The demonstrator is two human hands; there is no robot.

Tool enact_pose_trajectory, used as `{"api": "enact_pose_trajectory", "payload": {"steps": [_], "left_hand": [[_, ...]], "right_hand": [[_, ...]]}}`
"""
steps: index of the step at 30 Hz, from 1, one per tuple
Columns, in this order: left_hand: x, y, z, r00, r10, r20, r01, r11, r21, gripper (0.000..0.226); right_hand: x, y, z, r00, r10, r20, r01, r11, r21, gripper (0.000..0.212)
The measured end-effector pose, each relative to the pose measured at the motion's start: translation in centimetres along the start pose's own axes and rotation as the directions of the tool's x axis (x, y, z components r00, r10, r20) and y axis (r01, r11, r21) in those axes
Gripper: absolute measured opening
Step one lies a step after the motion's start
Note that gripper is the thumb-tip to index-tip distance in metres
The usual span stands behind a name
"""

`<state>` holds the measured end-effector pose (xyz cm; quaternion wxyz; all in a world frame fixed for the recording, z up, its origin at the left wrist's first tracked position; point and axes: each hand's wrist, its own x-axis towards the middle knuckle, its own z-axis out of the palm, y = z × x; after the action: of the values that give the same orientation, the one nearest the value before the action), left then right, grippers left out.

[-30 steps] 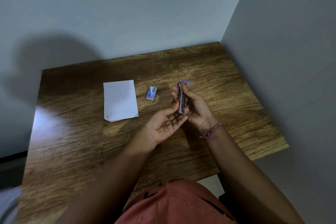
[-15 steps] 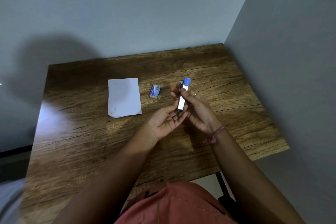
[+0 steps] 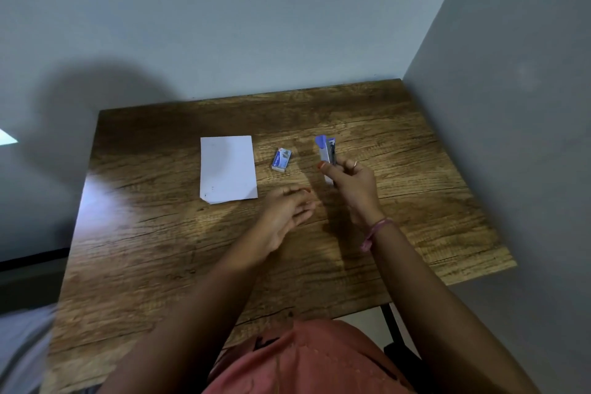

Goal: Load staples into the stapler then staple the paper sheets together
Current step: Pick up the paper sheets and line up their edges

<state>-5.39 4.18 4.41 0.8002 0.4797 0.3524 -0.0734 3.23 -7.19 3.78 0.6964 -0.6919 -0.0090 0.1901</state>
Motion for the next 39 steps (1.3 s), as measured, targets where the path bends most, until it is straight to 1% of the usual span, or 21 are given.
{"api": "enact_pose_trajectory", "payload": {"steps": [2, 5, 7, 10, 12, 17, 20, 21, 23, 25, 26, 28, 30, 32, 33, 34, 35, 36, 37, 38, 39], "left_hand": [[-0.3, 0.3, -1.1, 0.990, 0.118, -0.075, -0.101, 0.973, 0.207, 0.015], [-0.4, 0.9, -3.1, 0.938, 0.324, -0.121, -0.232, 0.849, 0.474, 0.018], [-0.2, 1.3, -4.3, 0.898, 0.416, -0.144, -0.263, 0.769, 0.582, 0.019], [0.0, 1.8, -5.8, 0.866, 0.471, -0.167, -0.259, 0.710, 0.655, 0.018], [0.0, 2.0, -6.6, 0.854, 0.489, -0.181, -0.255, 0.695, 0.673, 0.018], [-0.1, 2.5, -8.8, 0.807, 0.543, -0.232, -0.280, 0.697, 0.660, 0.021], [-0.1, 2.8, -10.2, 0.802, 0.546, -0.241, -0.288, 0.708, 0.645, 0.021], [0.0, 2.8, -10.6, 0.792, 0.559, -0.245, -0.287, 0.696, 0.658, 0.021], [0.1, 2.7, -11.3, 0.743, 0.617, -0.260, -0.269, 0.631, 0.728, 0.024], [0.2, 2.6, -11.8, 0.690, 0.664, -0.288, -0.212, 0.565, 0.797, 0.032], [0.4, 2.7, -12.0, 0.683, 0.663, -0.307, -0.158, 0.544, 0.824, 0.038], [0.6, 2.8, -12.2, 0.710, 0.612, -0.348, -0.035, 0.524, 0.851, 0.052], [0.7, 3.0, -12.1, 0.748, 0.551, -0.371, 0.037, 0.523, 0.851, 0.065], [0.8, 3.1, -11.9, 0.762, 0.524, -0.380, 0.059, 0.528, 0.847, 0.071], [0.8, 3.0, -11.8, 0.764, 0.521, -0.381, 0.062, 0.529, 0.846, 0.072], [0.9, 3.0, -11.7, 0.765, 0.520, -0.381, 0.061, 0.531, 0.845, 0.072], [1.0, 2.9, -11.8, 0.766, 0.519, -0.380, 0.058, 0.532, 0.845, 0.072], [1.2, 2.8, -11.8, 0.767, 0.517, -0.379, 0.056, 0.535, 0.843, 0.070], [1.4, 2.8, -12.0, 0.771, 0.512, -0.378, 0.054, 0.539, 0.841, 0.068], [1.6, 2.7, -12.1, 0.775, 0.507, -0.378, 0.054, 0.543, 0.838, 0.065], [1.7, 2.7, -12.3, 0.778, 0.501, -0.380, 0.056, 0.547, 0.835, 0.061]], "right_hand": [[1.0, 0.3, -0.1, 0.996, -0.049, -0.078, 0.036, 0.987, -0.159, 0.023], [2.0, 0.7, -0.2, 0.978, -0.130, -0.160, 0.051, 0.904, -0.425, 0.030], [2.3, 0.7, 0.0, 0.967, -0.190, -0.173, 0.058, 0.818, -0.572, 0.035], [2.8, 0.8, 0.4, 0.954, -0.242, -0.175, 0.059, 0.729, -0.682, 0.040], [3.2, 0.9, 0.8, 0.949, -0.256, -0.185, 0.049, 0.697, -0.716, 0.041], [4.1, 2.1, 1.7, 0.945, -0.241, -0.221, -0.011, 0.653, -0.757, 0.037], [4.4, 2.7, 2.0, 0.943, -0.239, -0.231, -0.035, 0.619, -0.785, 0.040], [4.4, 2.8, 2.0, 0.943, -0.236, -0.235, -0.044, 0.612, -0.790, 0.041], [4.5, 2.8, 2.0, 0.943, -0.233, -0.236, -0.052, 0.600, -0.799, 0.041], [4.5, 2.9, 2.1, 0.944, -0.234, -0.234, -0.055, 0.588, -0.807, 0.042], [4.6, 3.0, 2.1, 0.944, -0.233, -0.233, -0.056, 0.583, -0.810, 0.043], [4.6, 3.0, 2.0, 0.948, -0.224, -0.227, -0.061, 0.572, -0.818, 0.044], [4.5, 2.9, 2.0, 0.953, -0.210, -0.220, -0.066, 0.564, -0.823, 0.046], [4.1, 2.3, 2.3, 0.954, -0.187, -0.233, -0.097, 0.543, -0.834, 0.050], [3.7, 2.1, 2.6, 0.950, -0.190, -0.246, -0.117, 0.512, -0.851, 0.052], [3.3, 1.7, 3.0, 0.941, -0.225, -0.254, -0.123, 0.471, -0.874, 0.053], [2.8, 1.5, 3.5, 0.927, -0.286, -0.244, -0.101, 0.435, -0.895, 0.052], [2.1, 1.2, 4.2, 0.911, -0.354, -0.212, -0.048, 0.418, -0.907, 0.050], [1.5, 0.9, 5.0, 0.902, -0.398, -0.169, 0.019, 0.426, -0.905, 0.046], [1.1, 0.9, 5.8, 0.902, -0.417, -0.116, 0.098, 0.457, -0.884, 0.041], [0.7, 0.9, 6.6, 0.911, -0.406, -0.069, 0.166, 0.516, -0.841, 0.035]]}}
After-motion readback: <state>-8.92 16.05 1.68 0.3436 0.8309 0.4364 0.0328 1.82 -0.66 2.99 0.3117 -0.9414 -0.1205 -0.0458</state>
